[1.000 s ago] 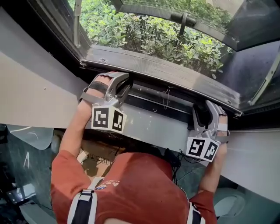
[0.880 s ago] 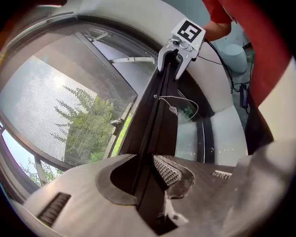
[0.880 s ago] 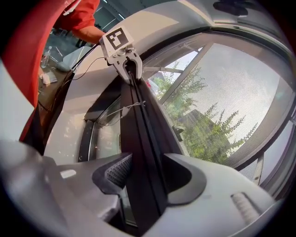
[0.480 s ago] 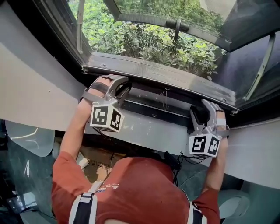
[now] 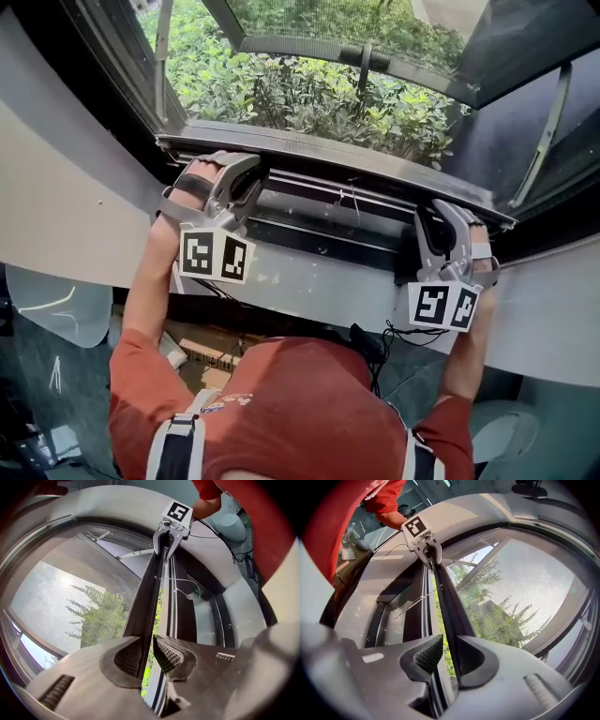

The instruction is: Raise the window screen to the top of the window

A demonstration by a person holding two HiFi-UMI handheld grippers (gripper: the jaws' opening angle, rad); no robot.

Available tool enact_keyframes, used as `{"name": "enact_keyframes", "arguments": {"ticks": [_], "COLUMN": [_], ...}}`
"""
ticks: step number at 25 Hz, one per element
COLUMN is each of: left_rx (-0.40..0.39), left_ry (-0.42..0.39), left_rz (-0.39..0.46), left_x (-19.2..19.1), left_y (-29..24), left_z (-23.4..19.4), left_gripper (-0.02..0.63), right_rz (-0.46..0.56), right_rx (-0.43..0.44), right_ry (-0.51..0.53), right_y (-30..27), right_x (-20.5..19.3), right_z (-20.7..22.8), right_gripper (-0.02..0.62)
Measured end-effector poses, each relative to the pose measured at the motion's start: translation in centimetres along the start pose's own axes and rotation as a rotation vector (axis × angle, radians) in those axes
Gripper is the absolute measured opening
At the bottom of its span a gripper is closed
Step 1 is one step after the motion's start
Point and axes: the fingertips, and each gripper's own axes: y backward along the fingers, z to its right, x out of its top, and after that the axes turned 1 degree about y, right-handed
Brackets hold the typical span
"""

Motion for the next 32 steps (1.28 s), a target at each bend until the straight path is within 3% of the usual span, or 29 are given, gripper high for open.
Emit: {"name": "enact_keyframes", "arguments": {"ticks": [2,9,16,32], "left_rx": [0.048,0.165,0.303,0.482], "left_ry": [-0.016,-0.055,-0.094,-0.124], "left_rz": [0.009,0.033,0.064,0.09], "left_x": [0.4,1.3,3.0,5.3], "left_y": [0.2,0.7,1.8,3.5], "left_z": [-1.1,-3.6,-9.1,-16.4], "left_gripper": [0.061,0.057,0.058,0.069], "right_rz": [0.005,0.025,0.061,0.097], "right_rx": [-0.062,-0.149,-0.259,-0.397], "right_ry": [0.039,0.088,0.145,0.22], "right_y": [0.2,0.8,1.7,2.8], "right_x": [0.2,1.1,3.2,6.3], "right_z": [1.3,3.6,8.9,16.0], "right_gripper": [0.059,0.057,0.057,0.057]}}
